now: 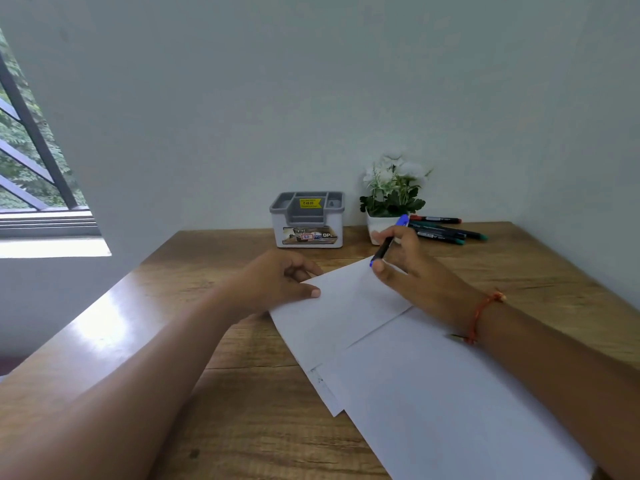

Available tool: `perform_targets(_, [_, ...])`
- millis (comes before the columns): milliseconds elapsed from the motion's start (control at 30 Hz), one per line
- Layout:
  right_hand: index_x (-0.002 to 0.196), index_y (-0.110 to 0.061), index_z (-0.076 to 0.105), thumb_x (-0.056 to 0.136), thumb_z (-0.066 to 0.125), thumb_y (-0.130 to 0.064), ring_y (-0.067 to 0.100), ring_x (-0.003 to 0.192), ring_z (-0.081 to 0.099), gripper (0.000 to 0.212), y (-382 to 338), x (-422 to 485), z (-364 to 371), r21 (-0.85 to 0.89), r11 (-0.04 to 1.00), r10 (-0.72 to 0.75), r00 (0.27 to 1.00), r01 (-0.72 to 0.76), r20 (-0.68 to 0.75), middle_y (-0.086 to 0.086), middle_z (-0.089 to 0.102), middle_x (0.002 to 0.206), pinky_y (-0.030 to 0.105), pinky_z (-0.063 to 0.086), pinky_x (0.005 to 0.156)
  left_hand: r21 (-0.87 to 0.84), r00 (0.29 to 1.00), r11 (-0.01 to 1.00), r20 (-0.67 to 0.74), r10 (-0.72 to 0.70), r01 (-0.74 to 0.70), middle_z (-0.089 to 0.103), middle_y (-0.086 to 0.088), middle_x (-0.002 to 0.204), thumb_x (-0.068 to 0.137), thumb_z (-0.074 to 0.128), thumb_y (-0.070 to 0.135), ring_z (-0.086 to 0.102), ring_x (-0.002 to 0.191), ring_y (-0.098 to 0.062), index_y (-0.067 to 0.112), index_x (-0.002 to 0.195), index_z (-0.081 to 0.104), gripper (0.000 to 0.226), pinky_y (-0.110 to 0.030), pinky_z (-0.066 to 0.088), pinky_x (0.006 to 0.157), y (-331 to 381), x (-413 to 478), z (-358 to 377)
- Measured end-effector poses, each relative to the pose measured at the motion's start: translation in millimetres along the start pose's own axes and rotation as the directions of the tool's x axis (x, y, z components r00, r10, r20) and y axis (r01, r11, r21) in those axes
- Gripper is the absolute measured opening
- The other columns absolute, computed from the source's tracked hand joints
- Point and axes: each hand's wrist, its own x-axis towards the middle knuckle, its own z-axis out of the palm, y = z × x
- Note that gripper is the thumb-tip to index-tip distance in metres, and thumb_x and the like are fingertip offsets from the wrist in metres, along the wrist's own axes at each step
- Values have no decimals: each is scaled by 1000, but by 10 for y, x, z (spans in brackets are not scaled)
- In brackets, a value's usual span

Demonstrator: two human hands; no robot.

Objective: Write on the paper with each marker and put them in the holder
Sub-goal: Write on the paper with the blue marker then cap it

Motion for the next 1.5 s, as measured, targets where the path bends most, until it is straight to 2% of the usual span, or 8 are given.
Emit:
perform_targets(100, [115, -44, 43, 81, 54, -78, -13, 123, 53, 49, 66, -6, 6, 70, 991, -107, 993, 110, -43, -21, 55, 132, 25, 39, 109, -25, 1000, 1000, -1, -2, 2, 74, -1, 102, 80, 82, 22, 72, 94, -19, 26, 108, 73, 30, -41, 58, 91, 6, -10, 8])
perform_targets(167, [105, -48, 53, 77, 59, -78, 8, 125, 60, 41, 358, 97, -103, 143, 987, -47, 978, 77, -202, -17, 69, 124, 30, 44, 110, -21, 1000, 1000, -1, -2, 2, 74, -2, 102, 81, 81, 22, 72, 94, -19, 25, 109, 72, 29, -40, 58, 91, 17, -15, 7])
perform_targets(267, [99, -59, 50, 61, 48, -97, 7, 115, 64, 54, 417, 269, -125, 130, 989, -41, 970, 73, -239, -32, 71, 92, 28, 46, 104, -14, 1000, 1000, 12, 3, -3, 74, -2, 101, 81, 81, 22, 72, 94, -20, 24, 109, 72, 29, -42, 58, 91, 22, -12, 6])
perform_targets(400, [111, -34, 44, 82, 72, -56, -1, 106, 68, 46, 48, 181, 10, 159, 983, -37, 948, 91, -315, -19, 73, 112, 28, 51, 97, 21, 999, 1000, 31, 14, -15, 74, 2, 97, 80, 81, 25, 72, 90, -15, 27, 108, 72, 29, -35, 59, 88, 43, -7, 8])
perform_targets(500, [104, -24, 50, 97, 59, -42, 6, 84, 74, 21, -150, 147, 20, 195, 971, -60, 936, 135, -348, 3, 80, 97, 25, 58, 77, 172, 996, 984, 87, 35, -49, 70, 8, 92, 78, 82, 32, 65, 85, -7, 32, 104, 73, 27, -23, 53, 78, 64, -10, -12])
perform_targets(700, [94, -8, 76, 87, 42, -66, 28, 78, 78, 68, -371, 58, 105, 417, 909, 127, 967, -25, -219, 16, 78, 86, 33, 64, 71, 331, 998, 942, 5, 61, -60, 59, 14, 102, 72, 82, 47, 57, 90, -7, 33, 116, 61, 51, -24, 48, 80, 85, 0, 22])
perform_targets(1100, [94, -6, 75, 74, 73, -45, 32, 88, 78, 44, -430, -10, 153, 510, 856, 138, 988, -83, -70, 16, 79, 97, 37, 62, 80, -21, 968, 972, -97, 232, -235, 73, 4, 81, 76, 83, 24, 64, 76, -14, 25, 90, 73, 17, -34, 53, 80, 322, -105, 149])
perform_targets(1500, [107, 3, 74, 102, 56, -12, 32, 94, 77, 24, -446, -4, 156, 506, 857, 113, 994, -99, 3, 21, 78, 100, 32, 62, 86, -334, 979, 921, -110, 173, -201, 76, -12, 76, 78, 78, 1, 75, 73, -19, 8, 84, 68, 14, -25, 60, 71, 392, -149, 180])
